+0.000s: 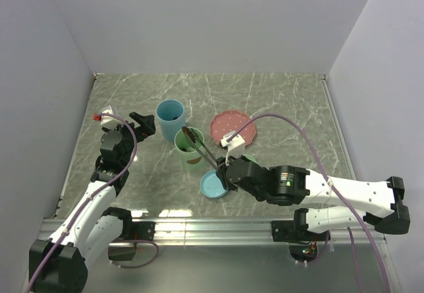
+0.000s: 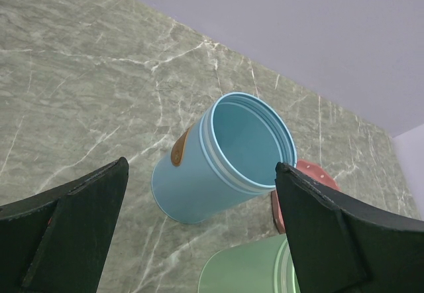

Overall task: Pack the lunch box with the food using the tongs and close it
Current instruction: Place the food into the lunch box

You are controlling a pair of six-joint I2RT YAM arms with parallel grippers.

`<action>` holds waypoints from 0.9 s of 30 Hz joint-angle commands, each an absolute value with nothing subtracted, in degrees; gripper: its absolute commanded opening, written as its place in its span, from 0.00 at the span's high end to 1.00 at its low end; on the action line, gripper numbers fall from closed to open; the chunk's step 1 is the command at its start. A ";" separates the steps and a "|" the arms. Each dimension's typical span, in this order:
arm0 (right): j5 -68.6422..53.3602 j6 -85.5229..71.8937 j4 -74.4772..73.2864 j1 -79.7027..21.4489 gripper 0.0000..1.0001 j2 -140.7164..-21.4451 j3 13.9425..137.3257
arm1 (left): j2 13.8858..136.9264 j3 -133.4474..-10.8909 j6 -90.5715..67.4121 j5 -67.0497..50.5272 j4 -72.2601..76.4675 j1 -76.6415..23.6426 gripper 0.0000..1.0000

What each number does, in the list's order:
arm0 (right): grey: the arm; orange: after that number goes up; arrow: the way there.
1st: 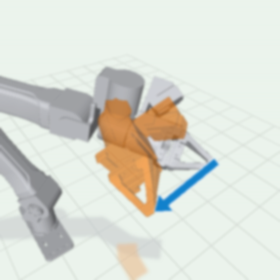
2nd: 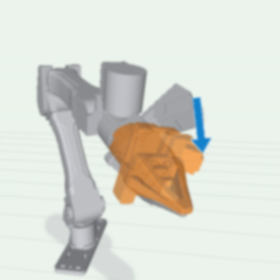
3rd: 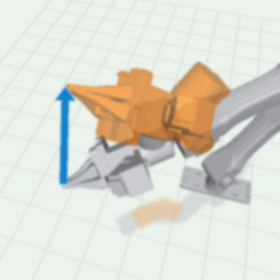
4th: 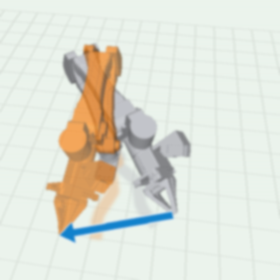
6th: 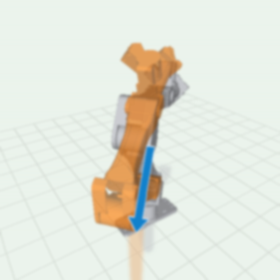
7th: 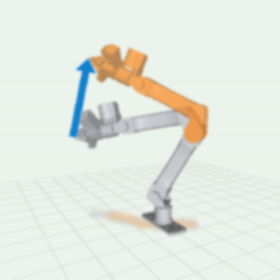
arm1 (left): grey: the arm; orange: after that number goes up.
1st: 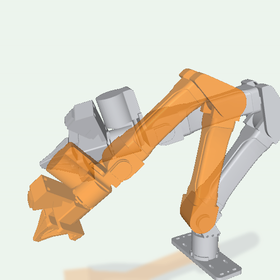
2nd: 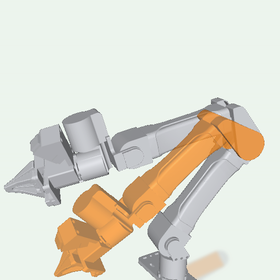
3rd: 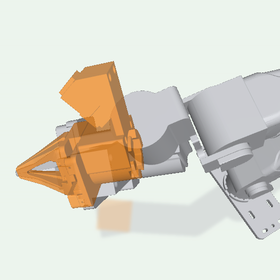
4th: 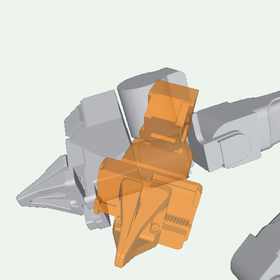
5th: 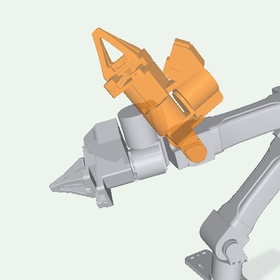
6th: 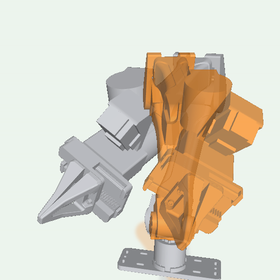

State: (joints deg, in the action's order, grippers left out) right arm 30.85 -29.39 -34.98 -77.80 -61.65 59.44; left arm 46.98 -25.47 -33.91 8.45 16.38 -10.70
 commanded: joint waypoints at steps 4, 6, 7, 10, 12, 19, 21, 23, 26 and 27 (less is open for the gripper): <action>33.57 -30.76 -34.28 -78.75 0.60 -60.56 59.24 | 45.88 -24.87 -34.54 8.88 17.58 -10.72 0.01; 33.66 -30.67 -34.10 -78.84 0.57 -60.65 59.33 | 45.79 -24.87 -34.54 8.88 17.58 -10.72 0.01; 33.66 -30.67 -34.19 -78.92 0.56 -60.73 59.33 | 45.70 -24.87 -34.54 8.88 17.67 -10.72 0.01; 33.84 -30.59 -34.01 -78.84 0.55 -60.82 59.24 | 45.79 -24.79 -34.54 8.88 17.75 -10.72 0.01; 33.84 -30.50 -33.84 -78.84 0.54 -60.65 59.33 | 45.97 -24.87 -34.54 8.79 17.75 -10.72 0.00; 36.03 -31.11 -33.84 -78.75 0.54 -60.38 59.33 | 45.79 -24.79 -34.54 8.88 17.84 -10.72 0.01; 36.65 -31.20 -33.66 -78.75 0.54 -60.29 59.33 | 45.88 -24.79 -34.63 8.79 17.84 -10.72 0.00; 37.35 -30.94 -33.40 -78.66 0.53 -60.29 59.15 | 45.97 -24.79 -34.63 8.70 17.93 -10.72 0.01; 37.35 -29.88 -31.82 -77.61 0.52 -60.64 59.06 | 46.14 -24.79 -34.63 8.53 18.10 -10.72 0.00; 37.44 -29.45 -30.95 -77.00 0.52 -60.82 58.98 | 46.14 -24.79 -34.63 8.53 18.02 -10.72 0.01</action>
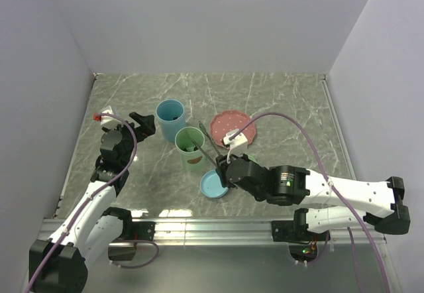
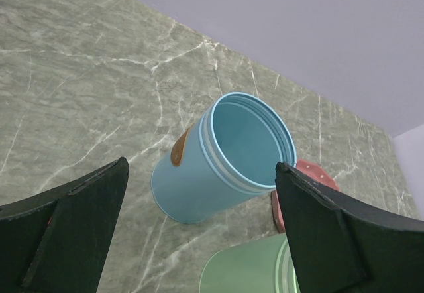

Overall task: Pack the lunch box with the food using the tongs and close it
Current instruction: Place the food into the lunch box, then put down the clamp

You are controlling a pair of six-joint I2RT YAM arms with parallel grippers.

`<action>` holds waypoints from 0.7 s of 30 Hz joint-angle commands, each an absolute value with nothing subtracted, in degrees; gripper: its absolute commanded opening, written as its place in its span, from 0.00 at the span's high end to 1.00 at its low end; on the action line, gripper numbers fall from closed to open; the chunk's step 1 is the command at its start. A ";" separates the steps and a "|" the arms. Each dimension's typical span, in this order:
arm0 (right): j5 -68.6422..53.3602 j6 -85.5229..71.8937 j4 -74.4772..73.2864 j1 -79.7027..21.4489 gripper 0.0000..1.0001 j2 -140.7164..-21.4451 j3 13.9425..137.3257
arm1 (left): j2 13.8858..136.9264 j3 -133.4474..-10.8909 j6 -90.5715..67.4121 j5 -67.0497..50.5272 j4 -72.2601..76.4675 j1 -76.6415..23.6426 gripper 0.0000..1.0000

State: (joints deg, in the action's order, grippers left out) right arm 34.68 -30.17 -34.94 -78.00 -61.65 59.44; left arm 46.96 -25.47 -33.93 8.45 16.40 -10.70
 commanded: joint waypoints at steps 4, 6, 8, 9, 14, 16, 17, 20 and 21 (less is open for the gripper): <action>37.27 -27.95 -27.96 -70.69 0.52 -61.78 58.62 | 46.14 -24.70 -34.54 8.61 18.28 -10.72 0.01; 33.59 -26.20 -24.80 -67.08 0.52 -62.40 58.10 | 46.14 -24.61 -34.54 8.70 18.54 -10.72 0.00; 31.39 -25.40 -22.77 -63.12 0.52 -63.89 57.48 | 46.49 -24.70 -34.54 8.70 18.63 -10.72 0.01; 30.59 -24.53 -21.55 -60.15 0.52 -64.51 57.48 | 46.58 -24.70 -34.54 8.70 18.63 -10.72 0.01; 28.57 -21.98 -18.73 -53.28 0.52 -68.98 58.80 | 47.37 -24.70 -34.45 8.88 19.16 -10.72 0.01; 28.04 -21.97 -18.37 -48.97 0.52 -69.87 58.80 | 47.72 -24.78 -34.45 8.96 19.25 -10.72 0.00; 27.17 -21.80 -18.20 -47.39 0.52 -70.05 58.45 | 47.81 -24.79 -34.45 8.96 19.34 -10.72 0.00; 23.65 -21.80 -16.09 -40.45 0.52 -69.79 56.08 | 48.08 -24.70 -34.28 8.96 19.69 -10.72 0.01; 23.03 -22.06 -15.30 -38.52 0.52 -69.70 55.38 | 48.16 -24.70 -34.28 8.96 19.77 -10.72 0.01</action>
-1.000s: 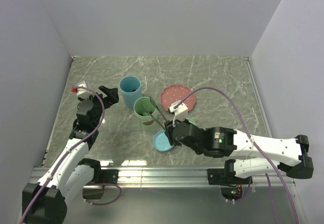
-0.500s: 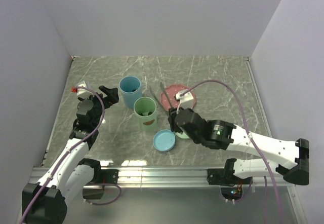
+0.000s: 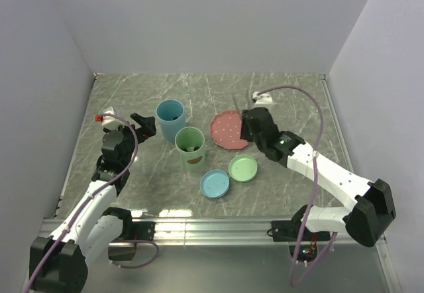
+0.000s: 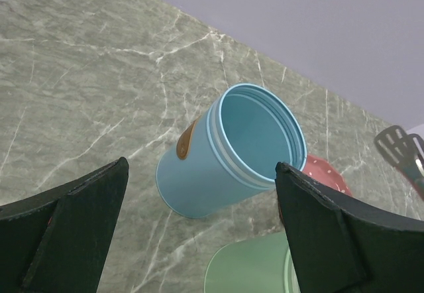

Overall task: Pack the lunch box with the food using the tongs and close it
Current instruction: Put down the clamp

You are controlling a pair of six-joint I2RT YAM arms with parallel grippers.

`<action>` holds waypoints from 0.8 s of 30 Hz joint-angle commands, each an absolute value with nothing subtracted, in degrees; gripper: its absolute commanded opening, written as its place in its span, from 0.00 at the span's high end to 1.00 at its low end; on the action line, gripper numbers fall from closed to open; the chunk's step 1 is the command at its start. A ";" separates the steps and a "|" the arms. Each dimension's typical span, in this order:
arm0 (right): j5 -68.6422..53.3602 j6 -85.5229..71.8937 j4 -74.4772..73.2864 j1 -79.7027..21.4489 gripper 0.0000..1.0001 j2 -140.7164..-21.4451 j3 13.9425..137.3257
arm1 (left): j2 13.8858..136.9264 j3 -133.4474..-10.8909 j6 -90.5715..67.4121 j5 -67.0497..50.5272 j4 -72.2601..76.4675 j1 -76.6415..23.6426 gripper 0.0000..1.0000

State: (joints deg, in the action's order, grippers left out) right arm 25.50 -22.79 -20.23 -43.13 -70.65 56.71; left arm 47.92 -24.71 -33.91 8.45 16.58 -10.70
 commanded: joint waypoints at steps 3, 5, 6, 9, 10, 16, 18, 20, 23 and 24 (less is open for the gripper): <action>20.75 -22.59 -13.72 -32.36 0.52 -70.05 52.74 | 48.51 -24.79 -34.28 8.96 19.86 -10.72 0.01; 17.86 -22.76 -11.44 -28.31 0.52 -70.84 50.46 | 48.78 -24.79 -34.28 8.96 20.04 -10.72 0.01; 17.06 -22.85 -10.73 -27.17 0.52 -71.27 49.14 | 48.95 -24.87 -34.28 8.96 19.95 -10.72 0.01; 15.64 -23.64 -9.14 -22.42 0.52 -73.82 47.73 | 49.13 -24.96 -34.28 9.05 19.95 -10.72 0.01; 15.64 -23.99 -9.05 -21.54 0.52 -75.31 47.64 | 49.39 -25.05 -34.28 9.05 20.04 -10.72 0.01; 15.12 -25.40 -8.79 -17.76 0.52 -81.29 48.95 | 49.83 -25.05 -34.19 9.14 20.13 -10.72 0.00; 15.73 -25.75 -9.66 -17.49 0.52 -83.13 49.74 | 49.92 -25.05 -34.28 9.14 20.30 -10.72 0.01; 15.99 -25.93 -10.63 -17.40 0.52 -84.11 50.10 | 50.01 -24.96 -34.19 9.14 20.30 -10.72 0.01; 16.78 -26.02 -12.21 -17.32 0.52 -85.86 51.50 | 50.27 -24.96 -34.19 9.05 20.48 -10.72 0.01; 17.40 -26.10 -12.74 -17.31 0.52 -87.09 51.94 | 50.27 -25.05 -34.19 9.05 20.48 -10.72 0.00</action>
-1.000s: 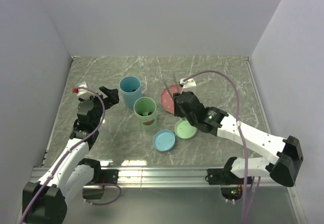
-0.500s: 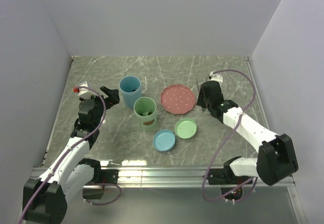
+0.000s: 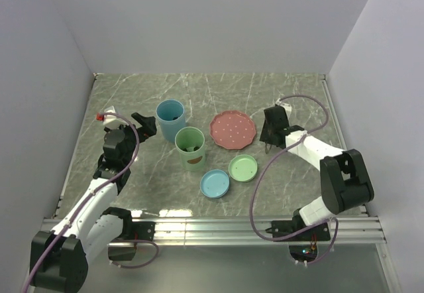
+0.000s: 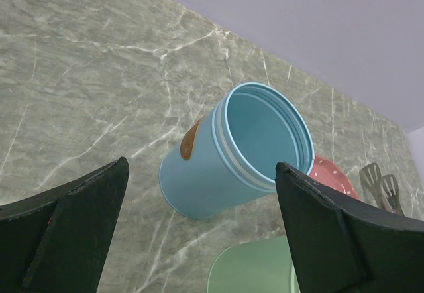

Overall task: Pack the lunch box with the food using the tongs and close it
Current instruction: Put down the clamp

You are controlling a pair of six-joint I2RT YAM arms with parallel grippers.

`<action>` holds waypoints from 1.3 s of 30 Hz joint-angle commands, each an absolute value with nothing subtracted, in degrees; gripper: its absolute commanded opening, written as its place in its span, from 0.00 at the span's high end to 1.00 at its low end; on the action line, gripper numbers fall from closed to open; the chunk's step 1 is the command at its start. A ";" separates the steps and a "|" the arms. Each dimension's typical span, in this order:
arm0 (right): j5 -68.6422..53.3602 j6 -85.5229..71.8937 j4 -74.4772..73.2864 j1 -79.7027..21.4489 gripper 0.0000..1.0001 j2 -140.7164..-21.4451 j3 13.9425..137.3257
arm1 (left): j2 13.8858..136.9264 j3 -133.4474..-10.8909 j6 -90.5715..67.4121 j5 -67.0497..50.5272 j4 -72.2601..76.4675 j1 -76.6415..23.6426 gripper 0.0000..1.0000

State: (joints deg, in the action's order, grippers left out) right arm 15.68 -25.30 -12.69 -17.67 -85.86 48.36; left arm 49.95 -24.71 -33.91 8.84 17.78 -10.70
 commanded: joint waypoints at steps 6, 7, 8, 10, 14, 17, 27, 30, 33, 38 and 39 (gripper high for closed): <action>21.44 -27.15 -18.01 -17.31 0.52 -92.37 55.54 | 49.57 -24.96 -34.28 9.14 20.04 -10.72 0.00; 22.75 -27.25 -19.41 -17.31 0.52 -92.90 56.50 | 49.48 -24.87 -34.28 9.14 19.95 -10.72 0.01; 23.20 -27.42 -20.03 -17.31 0.52 -94.03 56.95 | 49.31 -24.87 -34.19 9.14 19.86 -10.72 0.01; 24.52 -28.21 -21.70 -17.31 0.52 -94.83 57.83 | 49.04 -24.87 -34.19 9.14 19.69 -10.72 0.01; 24.62 -28.39 -21.62 -17.31 0.48 -94.75 57.66 | 48.52 -24.79 -34.10 8.96 19.43 -10.72 0.00; 23.30 -27.95 -21.01 -17.23 0.43 -94.66 57.39 | 48.17 -24.79 -34.01 9.05 19.25 -10.72 0.01; 22.32 -27.69 -20.83 -17.23 0.32 -94.66 57.13 | 48.16 -24.87 -34.10 9.05 19.16 -10.72 0.01; 22.59 -27.86 -20.83 -17.23 0.32 -94.40 56.78 | 48.16 -24.79 -34.10 8.97 19.16 -10.72 0.00; 22.85 -28.30 -20.74 -17.23 0.32 -92.38 55.90 | 47.90 -24.79 -34.10 9.05 19.07 -10.72 0.00; 23.73 -27.86 -20.30 -19.94 0.32 -84.14 52.48 | 47.64 -24.70 -34.19 9.14 19.07 -10.72 0.01; 24.43 -27.86 -20.30 -20.65 0.32 -82.63 51.77 | 47.55 -24.61 -34.19 9.14 19.16 -10.72 0.00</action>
